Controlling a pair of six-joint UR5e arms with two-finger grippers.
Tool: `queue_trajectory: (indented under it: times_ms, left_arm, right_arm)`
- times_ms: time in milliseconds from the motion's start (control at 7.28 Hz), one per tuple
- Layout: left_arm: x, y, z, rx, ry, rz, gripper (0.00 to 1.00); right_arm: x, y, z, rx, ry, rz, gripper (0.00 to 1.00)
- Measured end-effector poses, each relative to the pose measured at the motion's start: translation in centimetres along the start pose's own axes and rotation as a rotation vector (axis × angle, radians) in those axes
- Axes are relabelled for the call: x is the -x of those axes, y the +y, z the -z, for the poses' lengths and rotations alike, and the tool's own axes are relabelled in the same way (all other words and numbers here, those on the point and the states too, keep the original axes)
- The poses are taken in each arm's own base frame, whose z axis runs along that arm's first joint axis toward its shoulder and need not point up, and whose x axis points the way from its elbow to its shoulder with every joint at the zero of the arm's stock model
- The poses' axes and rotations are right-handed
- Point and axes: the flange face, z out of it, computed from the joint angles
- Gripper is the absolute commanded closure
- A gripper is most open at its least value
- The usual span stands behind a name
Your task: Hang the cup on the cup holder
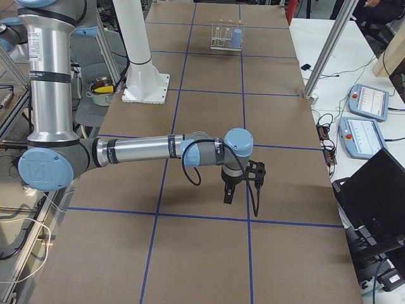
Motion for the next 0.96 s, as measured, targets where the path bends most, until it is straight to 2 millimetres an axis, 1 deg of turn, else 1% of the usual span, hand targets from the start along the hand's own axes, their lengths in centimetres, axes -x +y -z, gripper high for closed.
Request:
queue_trajectory:
  times_ms: [550,962]
  left_arm:
    - [-0.81,-1.08,0.79,-0.014,0.003,-0.013,0.02]
    - [-0.94,-1.05,0.9,-0.017,0.006,-0.015,0.02]
  right_arm:
    - [0.38,-0.38,0.44,-0.011,0.002,0.009,0.0]
    - [0.22,-0.23,0.78,-0.018,0.002,0.006,0.0]
